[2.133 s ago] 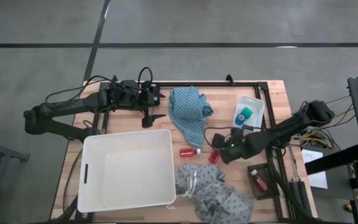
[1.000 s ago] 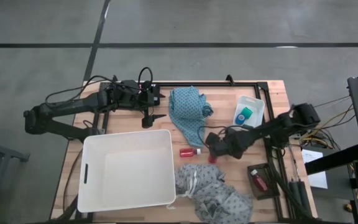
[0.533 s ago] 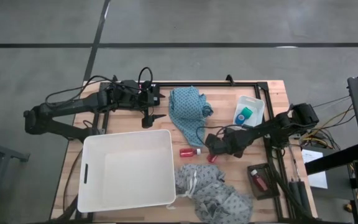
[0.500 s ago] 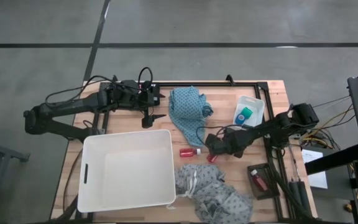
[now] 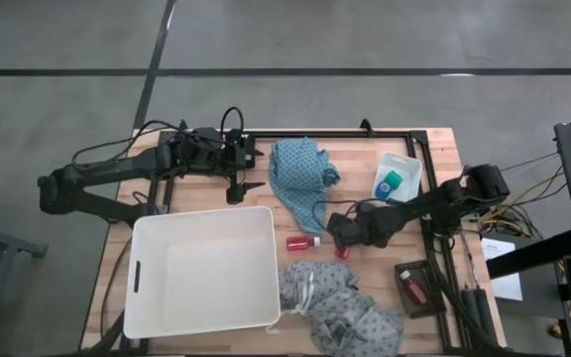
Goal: Pick & Place Medicine items
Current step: Put the right red medicine bottle into the black bin
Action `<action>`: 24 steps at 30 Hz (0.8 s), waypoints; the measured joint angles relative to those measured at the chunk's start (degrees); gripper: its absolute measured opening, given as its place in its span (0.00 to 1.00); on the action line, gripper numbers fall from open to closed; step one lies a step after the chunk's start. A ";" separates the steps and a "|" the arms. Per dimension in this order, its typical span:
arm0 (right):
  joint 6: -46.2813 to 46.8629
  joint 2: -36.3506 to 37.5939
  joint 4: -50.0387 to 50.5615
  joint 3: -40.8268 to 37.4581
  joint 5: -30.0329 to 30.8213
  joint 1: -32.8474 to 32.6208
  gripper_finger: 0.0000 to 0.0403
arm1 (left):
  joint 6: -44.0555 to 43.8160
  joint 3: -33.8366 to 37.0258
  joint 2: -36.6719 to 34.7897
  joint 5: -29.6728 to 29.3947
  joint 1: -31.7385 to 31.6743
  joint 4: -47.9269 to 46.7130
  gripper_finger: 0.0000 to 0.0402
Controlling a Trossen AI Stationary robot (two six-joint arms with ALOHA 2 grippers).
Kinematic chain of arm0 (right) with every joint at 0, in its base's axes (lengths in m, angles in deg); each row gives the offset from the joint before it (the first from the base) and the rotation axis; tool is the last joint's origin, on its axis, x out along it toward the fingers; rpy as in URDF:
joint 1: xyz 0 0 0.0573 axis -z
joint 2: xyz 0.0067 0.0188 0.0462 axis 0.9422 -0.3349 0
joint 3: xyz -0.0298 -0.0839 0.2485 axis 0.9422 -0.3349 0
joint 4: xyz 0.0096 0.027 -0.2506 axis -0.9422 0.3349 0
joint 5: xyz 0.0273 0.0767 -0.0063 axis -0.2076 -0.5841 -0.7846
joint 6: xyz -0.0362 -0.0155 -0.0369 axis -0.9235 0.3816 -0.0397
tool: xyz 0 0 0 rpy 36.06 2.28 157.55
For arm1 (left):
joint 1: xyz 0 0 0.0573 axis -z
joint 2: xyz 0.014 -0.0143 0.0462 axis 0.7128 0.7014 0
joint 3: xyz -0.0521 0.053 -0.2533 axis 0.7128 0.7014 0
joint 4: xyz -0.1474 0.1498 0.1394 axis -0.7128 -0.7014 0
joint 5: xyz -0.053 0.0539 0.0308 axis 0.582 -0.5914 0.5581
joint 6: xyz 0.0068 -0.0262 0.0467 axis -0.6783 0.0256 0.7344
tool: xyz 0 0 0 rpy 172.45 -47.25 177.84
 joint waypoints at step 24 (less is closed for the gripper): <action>-14.78 13.76 40.53 20.27 -8.46 -13.61 0.36 | 0.02 0.00 0.00 0.00 0.00 -0.55 0.98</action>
